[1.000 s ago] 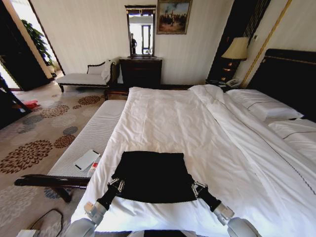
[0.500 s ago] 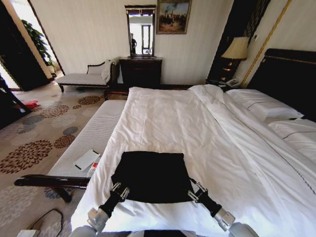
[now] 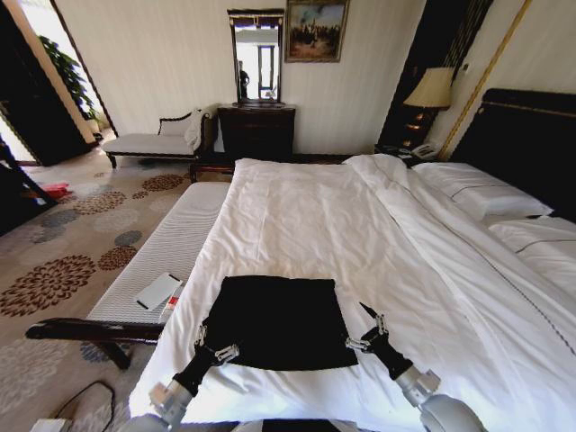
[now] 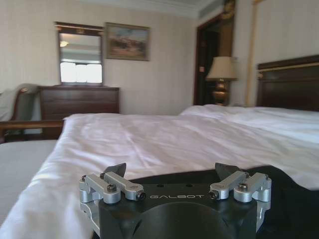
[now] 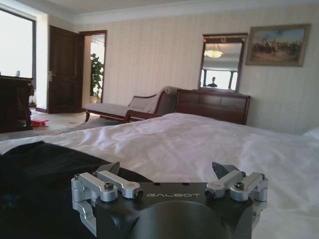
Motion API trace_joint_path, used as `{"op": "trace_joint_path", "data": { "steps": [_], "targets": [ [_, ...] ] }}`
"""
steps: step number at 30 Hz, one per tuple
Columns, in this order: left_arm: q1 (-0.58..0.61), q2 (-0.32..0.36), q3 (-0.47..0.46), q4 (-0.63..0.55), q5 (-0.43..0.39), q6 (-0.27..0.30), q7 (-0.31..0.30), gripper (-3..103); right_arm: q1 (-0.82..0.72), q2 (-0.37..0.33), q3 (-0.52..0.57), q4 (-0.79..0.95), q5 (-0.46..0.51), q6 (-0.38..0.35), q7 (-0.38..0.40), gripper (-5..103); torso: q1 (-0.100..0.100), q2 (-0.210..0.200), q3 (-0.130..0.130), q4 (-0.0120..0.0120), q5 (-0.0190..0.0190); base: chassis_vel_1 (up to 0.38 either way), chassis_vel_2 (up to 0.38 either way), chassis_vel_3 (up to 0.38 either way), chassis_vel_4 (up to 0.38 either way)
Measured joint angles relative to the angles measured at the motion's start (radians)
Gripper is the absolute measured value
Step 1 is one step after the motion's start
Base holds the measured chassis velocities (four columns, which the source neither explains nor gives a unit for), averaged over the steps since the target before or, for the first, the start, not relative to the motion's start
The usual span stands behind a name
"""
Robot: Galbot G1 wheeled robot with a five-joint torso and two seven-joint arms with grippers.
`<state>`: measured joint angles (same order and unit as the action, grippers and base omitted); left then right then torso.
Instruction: Fold the clothes on the bed.
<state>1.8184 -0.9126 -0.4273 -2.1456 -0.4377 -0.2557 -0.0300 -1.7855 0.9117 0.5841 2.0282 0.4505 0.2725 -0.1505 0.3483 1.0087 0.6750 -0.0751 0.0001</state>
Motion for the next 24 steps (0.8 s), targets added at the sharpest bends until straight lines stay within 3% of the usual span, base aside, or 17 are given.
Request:
{"op": "trace_joint_path", "data": {
  "steps": [2, 3, 4, 5, 8, 10, 15, 24],
  "targets": [
    [-0.071, -0.004, -0.002, 0.005, -0.076, 0.067, -0.06, 100, 0.036, -0.027, -0.001, 0.041, 0.089, -0.122, 0.058, 100, 0.0, 0.0, 0.0, -0.0002, -0.0005, 0.0, 0.0, 0.0, 0.0],
    [-0.096, -0.004, -0.001, 0.007, -0.1, 0.088, -0.08, 100, 0.051, -0.035, -0.006, 0.047, 0.111, -0.148, 0.077, 100, 0.0, 0.0, 0.0, -0.0004, -0.0006, 0.0, 0.0, 0.0, 0.0],
    [-0.165, 0.005, 0.007, 0.014, -0.174, 0.14, -0.126, 100, 0.116, -0.063, -0.029, 0.052, 0.196, -0.232, 0.132, 100, 0.0, 0.0, 0.0, -0.0003, -0.0002, 0.0, 0.0, 0.0, 0.0],
    [-0.165, 0.005, 0.007, 0.014, -0.174, 0.14, -0.126, 100, 0.116, -0.063, -0.029, 0.052, 0.196, -0.232, 0.132, 100, 0.0, 0.0, 0.0, -0.0003, -0.0002, 0.0, 0.0, 0.0, 0.0],
    [-0.294, 0.047, 0.038, 0.042, -0.319, 0.223, -0.177, 100, 0.256, -0.114, -0.074, 0.023, 0.391, -0.358, 0.197, 100, 0.0, 0.0, 0.0, 0.0, 0.0, 0.0, 0.0, 0.0, 0.0],
    [-0.391, 0.09, 0.08, 0.089, -0.397, 0.267, -0.196, 100, 0.34, -0.145, -0.101, -0.027, 0.484, -0.402, 0.211, 100, 0.0, 0.0, 0.0, 0.0003, 0.0001, 0.0, 0.0, 0.0, 0.0],
    [-0.539, 0.135, 0.152, 0.18, -0.493, 0.314, -0.2, 100, 0.428, -0.177, -0.132, -0.105, 0.54, -0.422, 0.221, 100, 0.0, 0.0, 0.0, -0.0003, -0.0001, 0.0, 0.0, 0.0, 0.0],
    [-0.691, 0.128, 0.218, 0.328, -0.644, 0.397, -0.186, 100, 0.486, -0.184, -0.149, -0.167, 0.557, -0.425, 0.237, 100, 0.0, 0.0, 0.0, -0.0002, -0.0002, 0.0, 0.0, 0.0, 0.0]
  ]
}}
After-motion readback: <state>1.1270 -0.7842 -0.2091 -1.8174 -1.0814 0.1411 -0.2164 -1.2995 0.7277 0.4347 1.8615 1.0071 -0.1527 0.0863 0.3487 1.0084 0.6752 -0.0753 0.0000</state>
